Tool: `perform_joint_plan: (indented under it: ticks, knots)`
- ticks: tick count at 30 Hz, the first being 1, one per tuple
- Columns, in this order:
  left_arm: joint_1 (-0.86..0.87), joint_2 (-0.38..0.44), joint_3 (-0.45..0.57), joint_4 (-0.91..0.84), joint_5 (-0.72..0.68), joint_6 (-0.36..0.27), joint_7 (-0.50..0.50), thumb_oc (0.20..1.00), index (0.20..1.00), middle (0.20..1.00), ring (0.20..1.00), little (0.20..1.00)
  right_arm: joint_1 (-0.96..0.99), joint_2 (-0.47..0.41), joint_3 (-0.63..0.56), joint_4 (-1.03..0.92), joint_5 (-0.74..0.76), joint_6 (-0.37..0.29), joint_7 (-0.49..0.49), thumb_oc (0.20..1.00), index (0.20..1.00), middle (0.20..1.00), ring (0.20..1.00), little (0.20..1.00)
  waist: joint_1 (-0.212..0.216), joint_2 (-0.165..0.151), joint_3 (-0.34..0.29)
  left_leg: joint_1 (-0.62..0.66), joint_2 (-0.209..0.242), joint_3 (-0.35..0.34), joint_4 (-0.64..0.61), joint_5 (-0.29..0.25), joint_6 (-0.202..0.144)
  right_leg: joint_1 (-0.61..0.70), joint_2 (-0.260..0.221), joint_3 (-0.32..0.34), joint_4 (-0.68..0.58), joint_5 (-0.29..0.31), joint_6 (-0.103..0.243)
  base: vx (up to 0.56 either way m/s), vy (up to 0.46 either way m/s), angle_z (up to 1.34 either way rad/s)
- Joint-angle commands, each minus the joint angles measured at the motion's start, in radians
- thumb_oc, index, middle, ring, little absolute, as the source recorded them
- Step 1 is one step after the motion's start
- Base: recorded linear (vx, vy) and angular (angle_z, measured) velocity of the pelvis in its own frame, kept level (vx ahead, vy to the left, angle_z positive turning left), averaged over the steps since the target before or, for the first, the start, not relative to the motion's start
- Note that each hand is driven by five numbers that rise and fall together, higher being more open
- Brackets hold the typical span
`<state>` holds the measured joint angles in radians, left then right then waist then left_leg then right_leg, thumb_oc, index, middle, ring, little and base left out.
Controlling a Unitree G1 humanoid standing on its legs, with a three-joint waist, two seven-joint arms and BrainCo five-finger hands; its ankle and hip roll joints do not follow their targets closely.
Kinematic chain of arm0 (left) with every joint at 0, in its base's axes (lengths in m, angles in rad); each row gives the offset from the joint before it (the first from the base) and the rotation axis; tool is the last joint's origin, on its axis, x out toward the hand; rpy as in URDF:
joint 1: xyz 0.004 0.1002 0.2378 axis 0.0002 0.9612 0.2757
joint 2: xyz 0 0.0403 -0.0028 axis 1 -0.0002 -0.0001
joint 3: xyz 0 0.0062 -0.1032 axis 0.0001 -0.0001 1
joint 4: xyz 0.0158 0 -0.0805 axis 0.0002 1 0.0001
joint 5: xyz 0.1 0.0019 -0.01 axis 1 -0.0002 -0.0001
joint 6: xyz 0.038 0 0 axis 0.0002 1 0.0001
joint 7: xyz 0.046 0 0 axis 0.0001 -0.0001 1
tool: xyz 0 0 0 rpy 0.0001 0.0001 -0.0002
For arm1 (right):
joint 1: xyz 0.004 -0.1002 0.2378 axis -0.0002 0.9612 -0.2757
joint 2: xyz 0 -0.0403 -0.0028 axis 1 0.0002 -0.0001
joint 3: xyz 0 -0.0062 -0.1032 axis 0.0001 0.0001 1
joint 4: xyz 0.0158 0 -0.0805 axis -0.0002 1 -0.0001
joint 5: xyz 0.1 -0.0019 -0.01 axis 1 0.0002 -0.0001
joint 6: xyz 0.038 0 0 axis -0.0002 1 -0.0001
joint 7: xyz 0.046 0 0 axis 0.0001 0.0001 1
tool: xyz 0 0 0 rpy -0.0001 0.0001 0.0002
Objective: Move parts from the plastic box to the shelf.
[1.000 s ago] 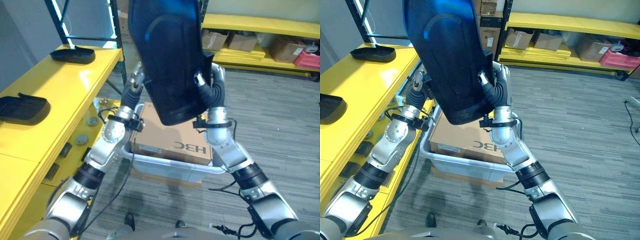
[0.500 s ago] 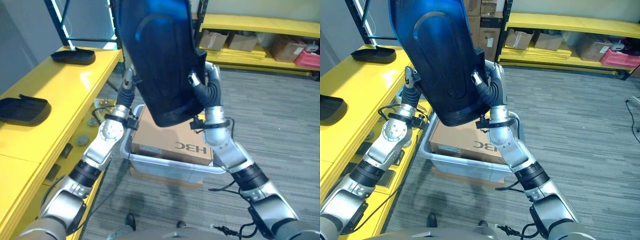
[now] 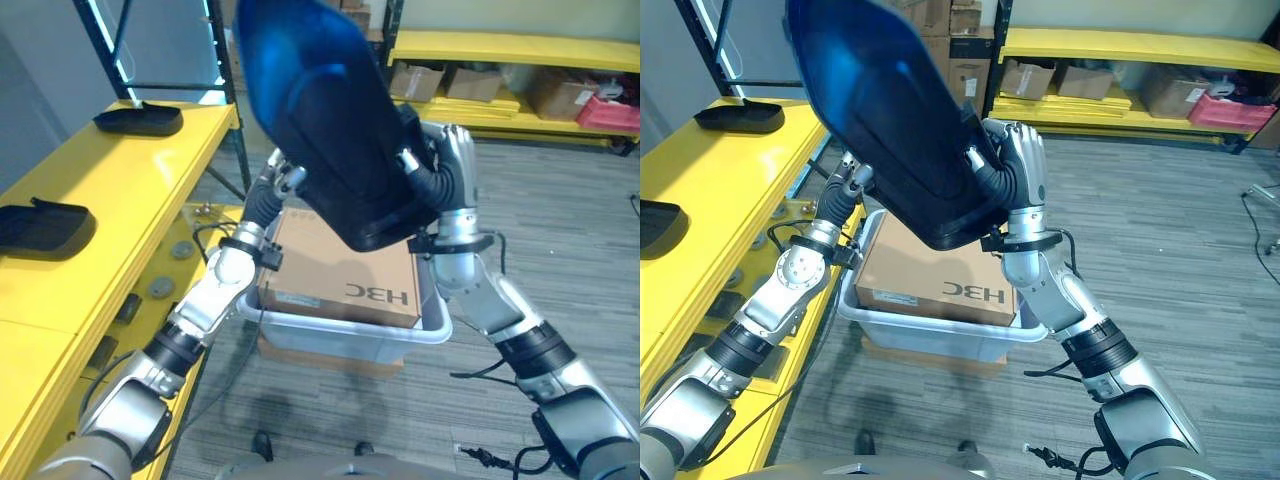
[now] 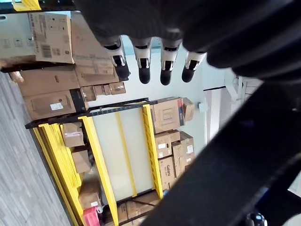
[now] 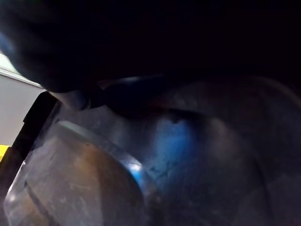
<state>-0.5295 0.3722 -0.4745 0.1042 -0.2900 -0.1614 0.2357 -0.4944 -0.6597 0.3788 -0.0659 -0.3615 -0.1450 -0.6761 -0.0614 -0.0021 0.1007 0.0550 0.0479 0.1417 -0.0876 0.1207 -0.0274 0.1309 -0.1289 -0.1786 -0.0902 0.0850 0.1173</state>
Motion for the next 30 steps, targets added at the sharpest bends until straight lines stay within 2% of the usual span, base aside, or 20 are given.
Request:
perform_joint_plan:
  ticks: [1, 8, 22, 30]
  knots:
    - [-0.157, -0.021, -0.036, 0.040, 0.031, -0.087, -0.009, 1.000, 1.000, 1.000, 1.000, 1.000, -0.165, 0.014, -0.064, -0.020, 0.019, -0.044, -0.105, 0.200, 0.200, 0.200, 0.200, 0.200, 0.024, -0.033, -0.009, 0.072, 0.021, -0.008, 0.000, -0.187, -0.010, 0.011, 0.014, -0.008, 0.003, -0.099, 0.003, 0.00, 0.000, 0.00]
    - [-0.159, -0.043, -0.038, 0.027, 0.027, -0.131, -0.036, 1.000, 1.000, 1.000, 1.000, 1.000, -0.184, 0.020, -0.073, 0.007, 0.019, -0.044, -0.113, 0.200, 0.200, 0.200, 0.200, 0.200, 0.025, -0.033, -0.012, 0.075, 0.019, -0.011, 0.000, -0.190, -0.009, 0.015, 0.014, -0.009, 0.003, -0.102, 0.000, 0.00, 0.000, 0.00]
    - [-0.136, -0.036, -0.053, -0.016, -0.035, -0.151, -0.108, 1.000, 1.000, 1.000, 1.000, 1.000, -0.255, 0.002, -0.078, 0.085, -0.029, 0.072, -0.234, 0.200, 0.200, 0.200, 0.200, 0.200, 0.043, -0.032, -0.018, 0.072, 0.012, -0.021, 0.000, -0.191, -0.007, 0.018, 0.010, -0.014, 0.003, -0.099, 0.001, 0.00, 0.000, 0.00]
    - [-0.143, -0.045, -0.068, 0.004, -0.072, -0.145, -0.138, 1.000, 1.000, 1.000, 1.000, 1.000, -0.277, 0.038, -0.046, 0.079, 0.016, 0.011, -0.168, 0.200, 0.200, 0.200, 0.200, 0.200, 0.046, -0.031, -0.019, 0.070, 0.011, -0.022, 0.000, -0.190, -0.007, 0.016, 0.008, -0.013, 0.003, -0.100, 0.001, 0.00, 0.000, 0.00]
